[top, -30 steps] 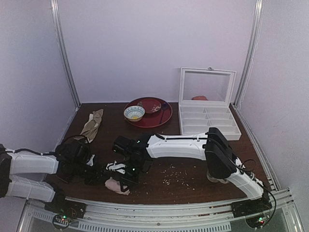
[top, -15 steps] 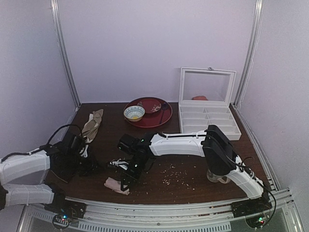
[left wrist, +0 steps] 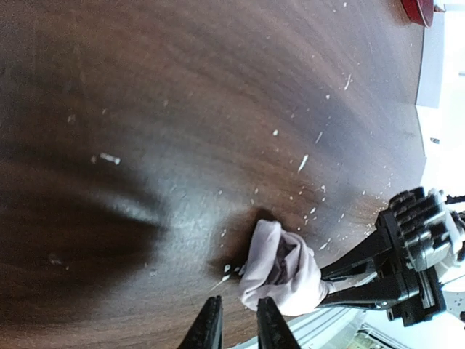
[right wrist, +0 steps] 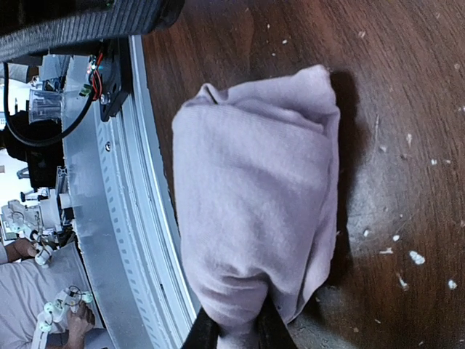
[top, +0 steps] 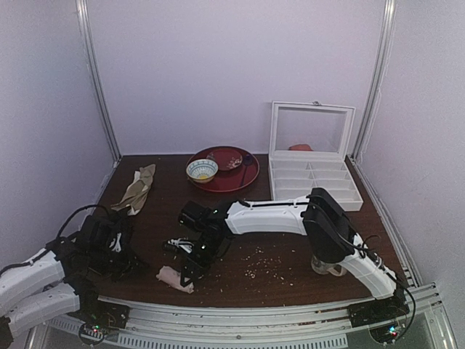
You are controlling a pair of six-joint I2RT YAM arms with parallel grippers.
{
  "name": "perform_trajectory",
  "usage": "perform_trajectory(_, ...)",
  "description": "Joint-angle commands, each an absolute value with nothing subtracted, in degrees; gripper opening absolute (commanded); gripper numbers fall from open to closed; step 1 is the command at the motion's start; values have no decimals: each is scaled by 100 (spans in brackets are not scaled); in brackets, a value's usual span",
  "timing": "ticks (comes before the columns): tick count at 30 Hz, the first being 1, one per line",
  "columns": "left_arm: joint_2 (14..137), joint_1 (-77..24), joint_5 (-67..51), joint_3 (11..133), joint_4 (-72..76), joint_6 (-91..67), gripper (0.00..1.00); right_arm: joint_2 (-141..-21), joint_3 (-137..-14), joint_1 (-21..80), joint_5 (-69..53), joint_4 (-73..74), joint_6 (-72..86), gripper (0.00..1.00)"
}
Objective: Roll the underwear
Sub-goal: Roll the underwear at the center of the board, then pick up the underwear from the center of the board.
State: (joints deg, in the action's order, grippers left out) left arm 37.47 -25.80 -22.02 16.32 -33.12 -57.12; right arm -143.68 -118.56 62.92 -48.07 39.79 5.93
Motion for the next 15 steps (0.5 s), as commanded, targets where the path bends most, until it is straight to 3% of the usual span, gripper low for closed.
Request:
perform_trajectory(1, 3202, -2599, -2469, 1330, -3252, -6332, 28, -14769, -11381, 6311, -4010, 3927, 1084, 0)
perform_trajectory(3, 2930, -2678, -2465, 1230, -3245, -6585, 35, -14722, -11300, 6324, -3959, 3806, 1163, 0)
perform_trajectory(8, 2738, -3068, -2213, 1149, -3239, -7028, 42, -14625, -11168, 6368, -3772, 3601, 1334, 0)
perform_trajectory(15, 2742, -3394, -2066, 1154, -3156, -7296, 44, -14539, -10962, 6410, -3662, 3130, 1746, 0)
